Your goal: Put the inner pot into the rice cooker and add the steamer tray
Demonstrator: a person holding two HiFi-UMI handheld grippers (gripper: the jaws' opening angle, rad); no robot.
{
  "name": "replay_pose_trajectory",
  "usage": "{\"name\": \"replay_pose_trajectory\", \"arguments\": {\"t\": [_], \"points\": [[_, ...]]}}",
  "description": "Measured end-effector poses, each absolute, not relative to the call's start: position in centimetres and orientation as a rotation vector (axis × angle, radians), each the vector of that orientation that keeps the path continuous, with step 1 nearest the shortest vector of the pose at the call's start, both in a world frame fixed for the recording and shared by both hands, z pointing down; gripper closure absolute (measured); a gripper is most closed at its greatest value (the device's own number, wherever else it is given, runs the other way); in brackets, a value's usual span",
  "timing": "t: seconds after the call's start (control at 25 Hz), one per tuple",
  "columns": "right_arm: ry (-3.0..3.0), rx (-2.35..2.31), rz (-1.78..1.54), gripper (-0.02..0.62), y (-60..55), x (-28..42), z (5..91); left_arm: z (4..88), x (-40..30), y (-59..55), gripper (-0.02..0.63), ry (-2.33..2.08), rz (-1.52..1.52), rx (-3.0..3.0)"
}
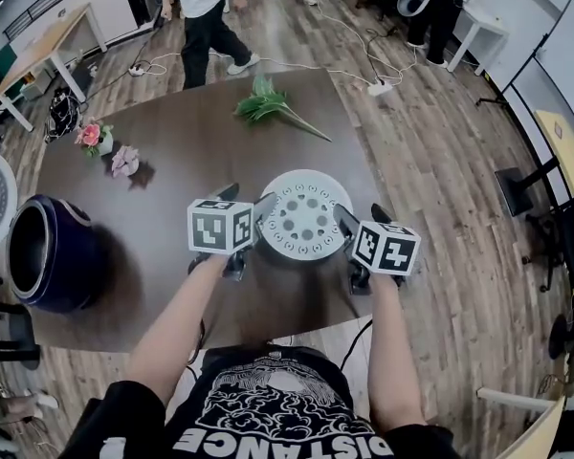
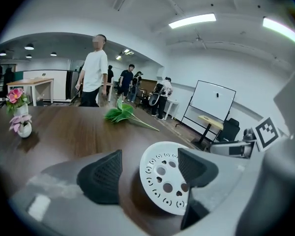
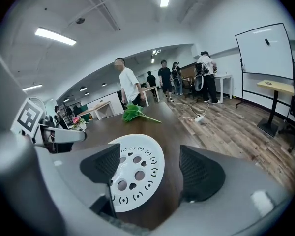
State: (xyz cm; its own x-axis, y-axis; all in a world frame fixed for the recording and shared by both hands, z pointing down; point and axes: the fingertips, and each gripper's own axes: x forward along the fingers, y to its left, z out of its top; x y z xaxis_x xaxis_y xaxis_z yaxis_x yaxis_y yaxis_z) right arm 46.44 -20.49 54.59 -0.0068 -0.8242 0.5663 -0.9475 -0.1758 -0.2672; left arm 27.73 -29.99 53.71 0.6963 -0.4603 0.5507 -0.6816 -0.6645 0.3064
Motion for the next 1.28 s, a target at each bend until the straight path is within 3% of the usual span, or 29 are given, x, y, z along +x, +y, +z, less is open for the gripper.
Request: {"name": "replay_pose_trajectory", "arguments": {"t": [0.44, 1.0, 1.28], "points": [[-1.848, 1.962, 1.107, 0.268, -20.8, 46.1, 59.9, 59.3, 28.0, -29.2, 0.255, -0.823, 0.632, 2.227], [-1.793, 1.932, 1.219, 0.437, -20.3, 45.5, 62.3, 62.1, 28.2, -28.3, 0.436, -0.793, 0.621, 2.113], [-1.768, 1.931, 1.212, 0.488, -19.8, 45.4, 62.2, 62.0, 28.0, -27.5, 0.497, -0.788, 0.627, 2.098]]}}
